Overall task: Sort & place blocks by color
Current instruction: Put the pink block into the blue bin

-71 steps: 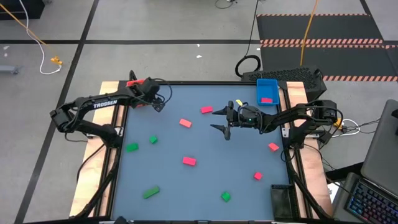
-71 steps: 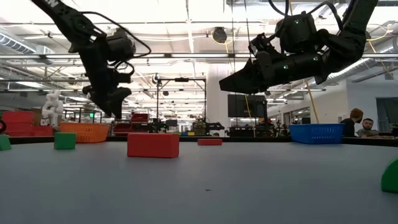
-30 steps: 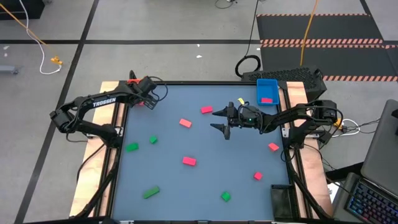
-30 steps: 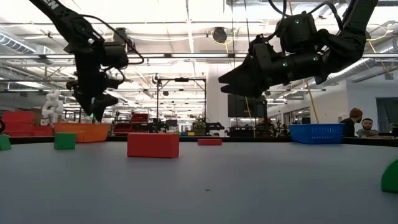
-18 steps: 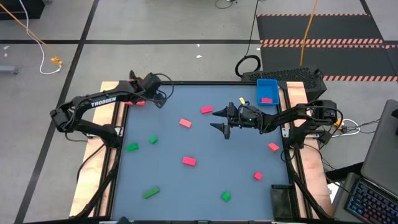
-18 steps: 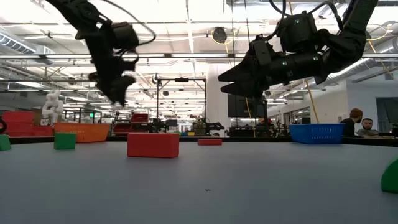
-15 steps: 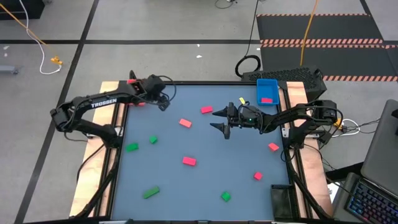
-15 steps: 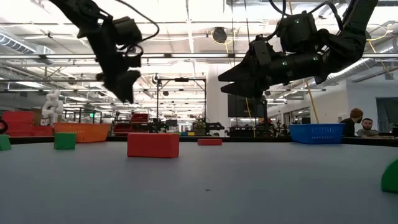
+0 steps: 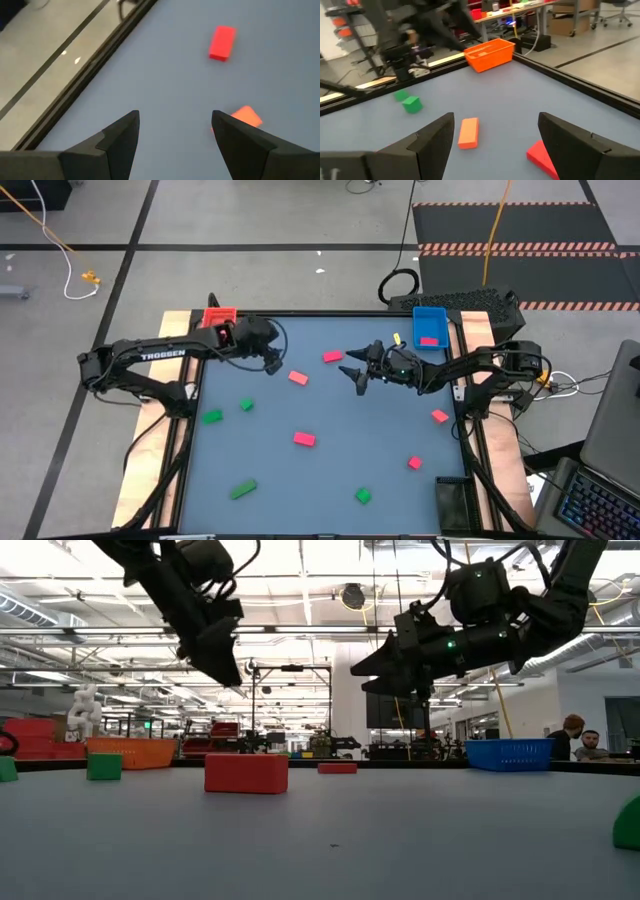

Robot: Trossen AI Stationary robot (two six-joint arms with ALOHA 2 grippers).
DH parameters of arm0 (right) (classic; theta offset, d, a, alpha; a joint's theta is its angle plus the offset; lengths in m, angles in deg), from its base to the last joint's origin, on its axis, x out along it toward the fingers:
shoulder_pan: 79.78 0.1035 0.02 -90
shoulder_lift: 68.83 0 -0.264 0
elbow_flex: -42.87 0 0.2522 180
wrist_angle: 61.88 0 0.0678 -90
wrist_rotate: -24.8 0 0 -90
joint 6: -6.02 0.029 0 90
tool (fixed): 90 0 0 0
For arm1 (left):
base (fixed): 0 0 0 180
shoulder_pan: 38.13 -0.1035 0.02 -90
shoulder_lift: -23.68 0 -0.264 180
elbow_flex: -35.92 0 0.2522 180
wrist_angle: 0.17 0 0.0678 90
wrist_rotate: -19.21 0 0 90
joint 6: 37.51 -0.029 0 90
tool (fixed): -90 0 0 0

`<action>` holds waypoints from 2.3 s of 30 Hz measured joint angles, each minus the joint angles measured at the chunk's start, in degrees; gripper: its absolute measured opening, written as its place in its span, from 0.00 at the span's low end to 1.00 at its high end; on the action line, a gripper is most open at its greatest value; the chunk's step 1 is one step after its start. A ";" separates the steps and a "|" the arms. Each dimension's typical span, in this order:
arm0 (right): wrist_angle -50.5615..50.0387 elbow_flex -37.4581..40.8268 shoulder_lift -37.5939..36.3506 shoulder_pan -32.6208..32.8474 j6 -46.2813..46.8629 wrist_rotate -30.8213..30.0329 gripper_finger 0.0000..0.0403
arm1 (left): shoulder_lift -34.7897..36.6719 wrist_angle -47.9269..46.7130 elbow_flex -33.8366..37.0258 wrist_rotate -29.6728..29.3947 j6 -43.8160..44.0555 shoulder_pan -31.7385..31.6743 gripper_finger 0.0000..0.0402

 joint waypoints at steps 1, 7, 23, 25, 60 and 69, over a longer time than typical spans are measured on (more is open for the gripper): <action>-0.01 0.00 0.00 -0.02 0.61 -0.02 0.70 | -0.03 0.07 0.03 1.12 -0.65 0.67 0.62; 0.00 0.00 0.00 -0.03 3.09 -2.56 0.70 | -0.11 4.84 3.57 7.03 -2.35 4.39 0.62; 3.26 -0.08 0.00 1.14 -2.88 5.94 0.70 | 2.33 13.83 15.70 10.01 3.19 7.80 0.62; -0.86 -0.95 -0.12 1.46 -4.24 6.54 0.70 | 2.83 17.86 16.45 10.44 2.91 8.55 0.62; -57.40 -31.06 8.82 -10.57 -28.97 11.21 0.60 | 3.82 47.39 25.93 17.55 1.22 2.30 0.62; -75.53 -47.20 20.84 -10.66 -34.84 11.06 0.62 | 3.80 45.53 25.77 17.63 1.88 1.31 0.62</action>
